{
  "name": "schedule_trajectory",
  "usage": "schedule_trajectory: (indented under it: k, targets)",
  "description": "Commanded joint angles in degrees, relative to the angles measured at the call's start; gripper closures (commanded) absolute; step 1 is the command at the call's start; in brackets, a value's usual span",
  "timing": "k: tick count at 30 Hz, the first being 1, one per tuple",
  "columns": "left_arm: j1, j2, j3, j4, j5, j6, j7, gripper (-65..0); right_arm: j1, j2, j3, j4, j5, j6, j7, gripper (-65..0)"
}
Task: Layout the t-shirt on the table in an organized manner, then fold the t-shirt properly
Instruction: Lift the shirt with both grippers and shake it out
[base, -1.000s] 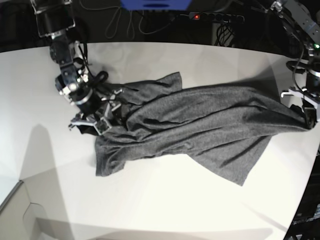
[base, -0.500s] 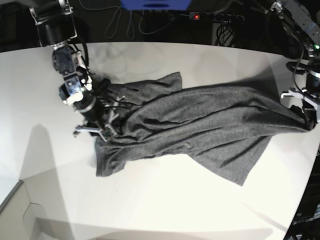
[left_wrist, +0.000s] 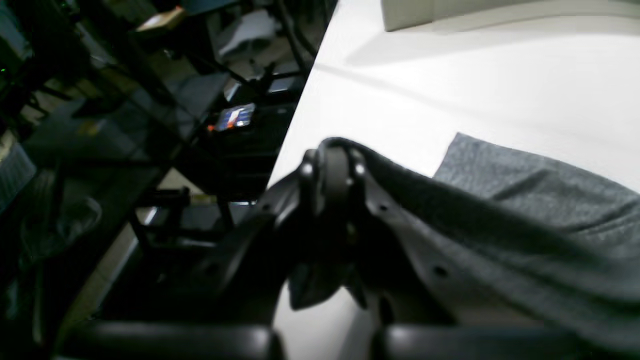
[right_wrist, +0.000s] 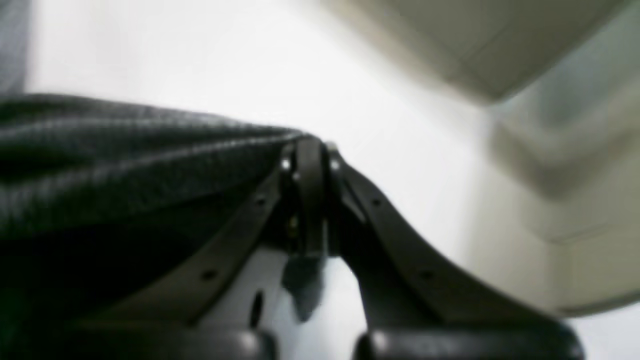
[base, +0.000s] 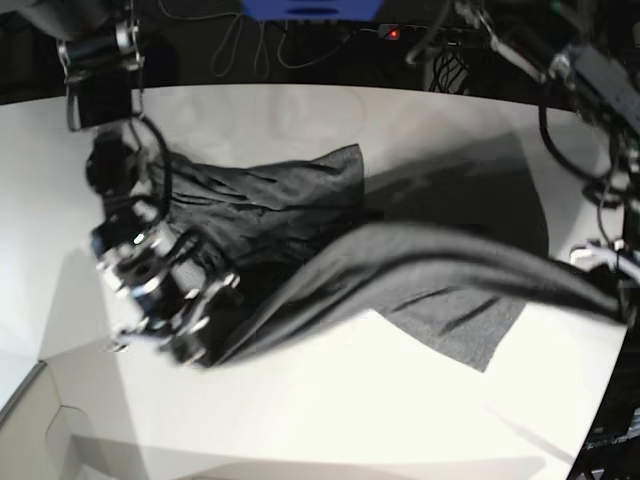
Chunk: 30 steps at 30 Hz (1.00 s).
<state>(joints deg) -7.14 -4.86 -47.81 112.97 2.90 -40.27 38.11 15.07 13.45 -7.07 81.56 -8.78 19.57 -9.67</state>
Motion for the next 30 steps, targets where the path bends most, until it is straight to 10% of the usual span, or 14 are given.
schedule_trajectory:
  k: [1, 12, 30]
  targets:
    - [-3.81, -1.25, 1.35, 1.19, 0.05, 1.02, -1.23, 0.0, 3.26, 0.31, 1.66, 1.74, 0.38, -0.80, 1.54, 0.0]
    - [-22.09, -1.07, 17.88, -4.44, 11.48, 1.02, 2.46, 0.0, 26.56, 2.15, 11.69, -0.90, 0.47, 2.27, 1.01, 0.0]
    - [-46.62, -0.98, 26.58, -20.88, 12.18, 4.54, 2.20, 0.0, 59.73, 6.02, 11.95, -26.57, 0.38, 3.24, 2.51, 0.0]
